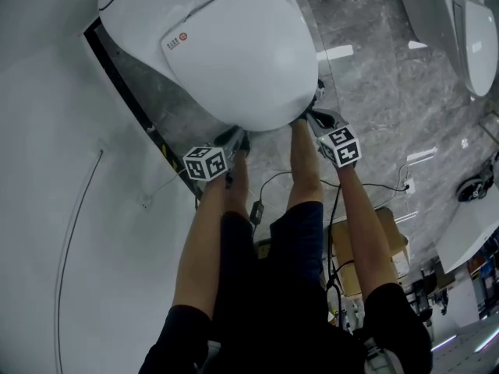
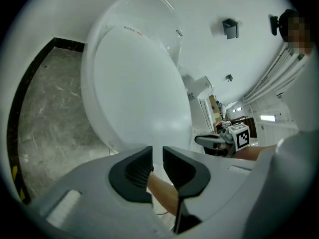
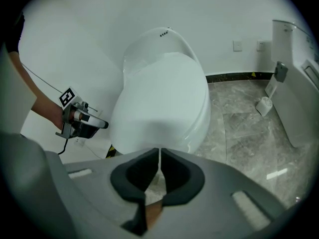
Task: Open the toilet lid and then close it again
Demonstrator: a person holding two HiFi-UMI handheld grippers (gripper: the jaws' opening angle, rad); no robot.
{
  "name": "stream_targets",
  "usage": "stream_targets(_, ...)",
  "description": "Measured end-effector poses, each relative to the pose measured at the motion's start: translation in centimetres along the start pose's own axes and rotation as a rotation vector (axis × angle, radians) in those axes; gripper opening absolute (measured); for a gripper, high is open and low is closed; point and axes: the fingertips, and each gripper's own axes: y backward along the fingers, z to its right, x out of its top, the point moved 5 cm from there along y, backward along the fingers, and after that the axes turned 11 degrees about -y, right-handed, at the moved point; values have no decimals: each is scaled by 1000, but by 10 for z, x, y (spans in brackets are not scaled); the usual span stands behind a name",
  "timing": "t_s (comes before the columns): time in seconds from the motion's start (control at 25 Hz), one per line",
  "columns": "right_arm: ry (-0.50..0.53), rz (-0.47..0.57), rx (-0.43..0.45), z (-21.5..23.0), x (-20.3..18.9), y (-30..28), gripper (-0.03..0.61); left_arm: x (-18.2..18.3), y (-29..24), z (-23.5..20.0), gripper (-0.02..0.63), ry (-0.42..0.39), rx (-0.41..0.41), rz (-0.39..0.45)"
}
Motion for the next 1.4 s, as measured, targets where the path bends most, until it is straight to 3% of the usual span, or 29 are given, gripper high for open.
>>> stream_targets(0.16, -2, 8, 2, 2, -2, -2, 17, -12, -9, 2, 78, -17, -37, -59)
stream_targets(0.44, -5, 6, 3, 7, -5, -3, 17, -19, -10, -5, 77, 84, -52, -11)
stream_targets(0.64, -15, 1, 1, 9, -9, -5, 17, -31, -16, -7, 86, 73, -69, -99)
stream_targets(1.12, 0, -23, 10, 8, -12, -3, 17, -28, -21, -12, 114, 181, -50, -30)
stream_targets(1.4, 6, -23, 21, 3, -12, -1, 17, -28, -18, -7, 97, 218, -133, -41)
